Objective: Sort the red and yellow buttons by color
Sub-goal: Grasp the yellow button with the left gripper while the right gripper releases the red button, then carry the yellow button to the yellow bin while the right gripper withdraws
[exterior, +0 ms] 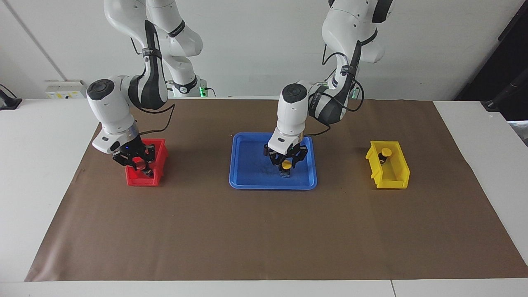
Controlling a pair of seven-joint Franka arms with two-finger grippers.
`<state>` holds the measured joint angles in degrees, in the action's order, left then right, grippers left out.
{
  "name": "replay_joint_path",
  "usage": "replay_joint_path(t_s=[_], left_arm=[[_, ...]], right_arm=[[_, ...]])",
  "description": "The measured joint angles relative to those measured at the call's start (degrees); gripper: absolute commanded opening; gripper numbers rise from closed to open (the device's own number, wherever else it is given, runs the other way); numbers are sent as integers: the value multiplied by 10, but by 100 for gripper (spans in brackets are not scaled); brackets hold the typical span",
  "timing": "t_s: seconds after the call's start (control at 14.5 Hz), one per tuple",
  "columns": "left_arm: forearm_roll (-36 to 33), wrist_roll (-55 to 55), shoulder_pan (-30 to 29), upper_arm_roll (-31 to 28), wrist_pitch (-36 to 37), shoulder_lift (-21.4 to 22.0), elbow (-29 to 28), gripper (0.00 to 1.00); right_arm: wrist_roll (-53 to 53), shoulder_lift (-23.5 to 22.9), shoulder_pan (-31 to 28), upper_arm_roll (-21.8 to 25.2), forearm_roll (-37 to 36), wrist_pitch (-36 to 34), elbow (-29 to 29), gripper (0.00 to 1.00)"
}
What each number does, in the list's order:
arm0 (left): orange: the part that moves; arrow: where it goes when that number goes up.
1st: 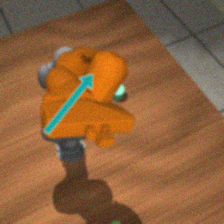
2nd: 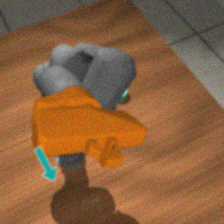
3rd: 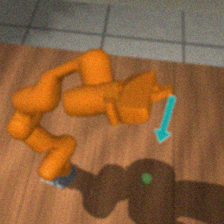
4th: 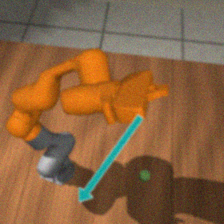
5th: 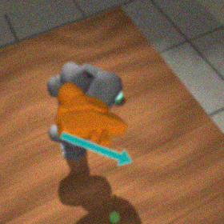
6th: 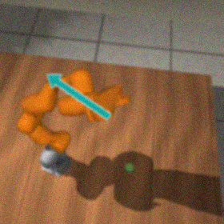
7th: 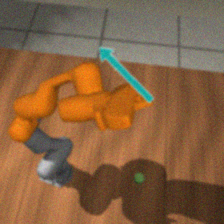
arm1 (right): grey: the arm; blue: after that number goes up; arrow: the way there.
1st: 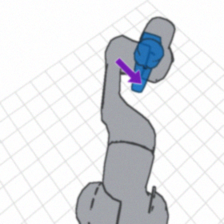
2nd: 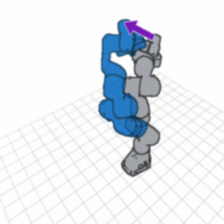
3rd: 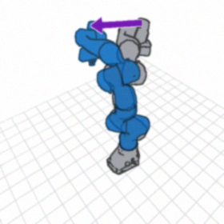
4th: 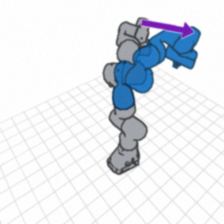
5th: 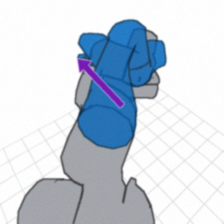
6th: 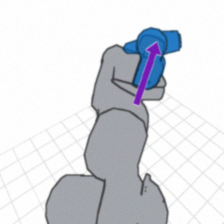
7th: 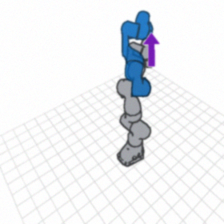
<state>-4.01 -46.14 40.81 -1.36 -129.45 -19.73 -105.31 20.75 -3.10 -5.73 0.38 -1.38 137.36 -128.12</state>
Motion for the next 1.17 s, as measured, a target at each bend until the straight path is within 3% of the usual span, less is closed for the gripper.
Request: replay_joint_path(t_s=[0.07,0.14,0.21,0.34,0.41,0.69,0.89,1.17], left_arm=[[0,-1,0,0,0,0,0,9],[0,-5,0,0,0,0,0,2],[0,-11,0,0,0,0,0,2],[0,-20,0,-2,-1,0,4,2],[0,-22,-1,-5,0,1,10,1],[0,28,-45,-16,78,48,52,1],[0,200,-154,-21,157,103,58,2],[1,406,-284,-23,199,118,53,2]], right_arm=[[0,0,0,0,0,0,0,29],[0,0,0,0,0,0,0,34],[0,0,0,0,0,0,0,49],[0,0,0,0,0,-1,0,94],[0,0,0,1,0,-3,0,98],[0,3,-1,2,0,-84,44,99],[-1,10,1,1,0,-206,137,99],[-68,26,7,-5,1,-361,259,99]])
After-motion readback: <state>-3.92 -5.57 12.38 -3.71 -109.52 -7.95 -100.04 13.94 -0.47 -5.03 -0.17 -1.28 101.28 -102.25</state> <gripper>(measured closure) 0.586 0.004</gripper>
